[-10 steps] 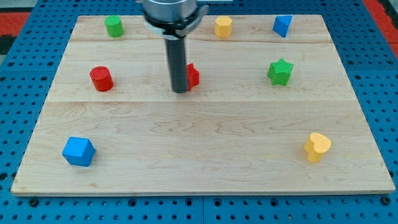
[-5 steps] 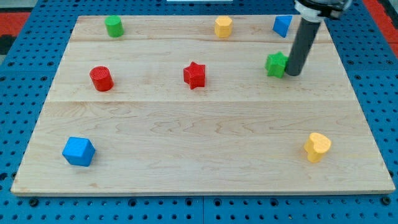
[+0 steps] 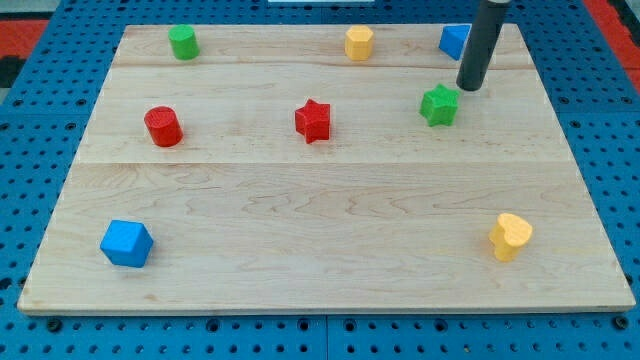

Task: Slide the green star to the right of the red star

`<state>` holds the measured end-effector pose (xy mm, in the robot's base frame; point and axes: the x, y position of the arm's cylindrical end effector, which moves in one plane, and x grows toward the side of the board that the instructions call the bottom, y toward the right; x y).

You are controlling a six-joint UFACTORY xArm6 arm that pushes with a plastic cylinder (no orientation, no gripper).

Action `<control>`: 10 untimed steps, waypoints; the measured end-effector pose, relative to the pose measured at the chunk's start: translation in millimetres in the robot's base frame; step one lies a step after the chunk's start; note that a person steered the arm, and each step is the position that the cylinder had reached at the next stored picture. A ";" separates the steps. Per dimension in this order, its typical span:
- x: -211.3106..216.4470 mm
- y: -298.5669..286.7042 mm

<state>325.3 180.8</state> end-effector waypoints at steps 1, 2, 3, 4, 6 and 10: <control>8.6 -54.6; 15.8 -112.4; 7.0 -74.6; -21.8 -18.3; 14.9 -42.0; 60.2 -119.4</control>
<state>385.5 61.4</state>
